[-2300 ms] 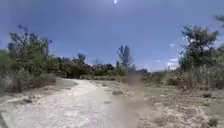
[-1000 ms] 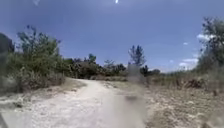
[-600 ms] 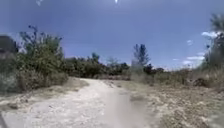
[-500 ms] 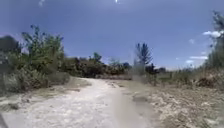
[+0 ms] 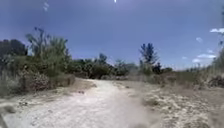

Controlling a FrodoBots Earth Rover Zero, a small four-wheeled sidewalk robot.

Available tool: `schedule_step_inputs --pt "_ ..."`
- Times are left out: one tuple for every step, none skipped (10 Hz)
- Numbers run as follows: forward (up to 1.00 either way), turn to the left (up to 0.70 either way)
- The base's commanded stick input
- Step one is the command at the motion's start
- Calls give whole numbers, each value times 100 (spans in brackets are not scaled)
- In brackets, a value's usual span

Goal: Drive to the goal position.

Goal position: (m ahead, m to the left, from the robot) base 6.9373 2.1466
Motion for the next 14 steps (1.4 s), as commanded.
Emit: schedule_step_inputs --pt "45 0" --pt "45 0" --pt "45 0" --pt "45 0" --pt "45 0" --pt "45 0" --pt "45 0" --pt "45 0" --pt "45 0" --pt "45 0" --pt "45 0" --pt "45 17" --pt "45 27" --pt "45 27"
